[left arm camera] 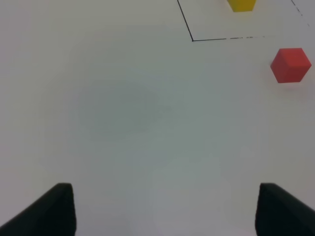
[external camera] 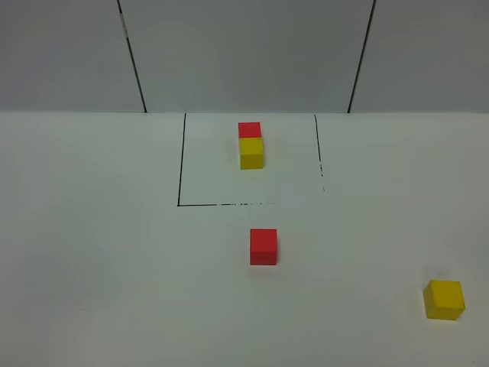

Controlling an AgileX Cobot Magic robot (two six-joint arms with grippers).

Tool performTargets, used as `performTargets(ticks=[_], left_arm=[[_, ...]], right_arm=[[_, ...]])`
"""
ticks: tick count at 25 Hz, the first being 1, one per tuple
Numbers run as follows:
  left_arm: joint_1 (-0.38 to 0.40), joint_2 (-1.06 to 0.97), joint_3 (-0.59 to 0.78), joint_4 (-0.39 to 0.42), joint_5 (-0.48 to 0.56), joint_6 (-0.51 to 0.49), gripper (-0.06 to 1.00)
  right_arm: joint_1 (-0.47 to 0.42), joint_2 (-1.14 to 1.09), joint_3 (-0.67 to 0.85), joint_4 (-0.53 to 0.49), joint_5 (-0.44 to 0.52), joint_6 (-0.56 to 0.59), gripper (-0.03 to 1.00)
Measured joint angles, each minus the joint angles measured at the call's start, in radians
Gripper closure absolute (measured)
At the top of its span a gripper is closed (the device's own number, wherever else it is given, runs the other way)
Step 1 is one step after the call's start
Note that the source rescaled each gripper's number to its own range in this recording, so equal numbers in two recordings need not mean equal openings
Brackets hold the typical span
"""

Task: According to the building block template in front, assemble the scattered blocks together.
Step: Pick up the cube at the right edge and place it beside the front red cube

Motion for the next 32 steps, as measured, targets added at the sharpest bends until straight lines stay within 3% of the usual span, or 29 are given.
performTargets(ticks=[32], left_arm=[[0.0,0.0,0.0,0.0,0.0,0.0,0.37]], right_arm=[[0.0,0.0,0.0,0.0,0.0,0.0,0.24]])
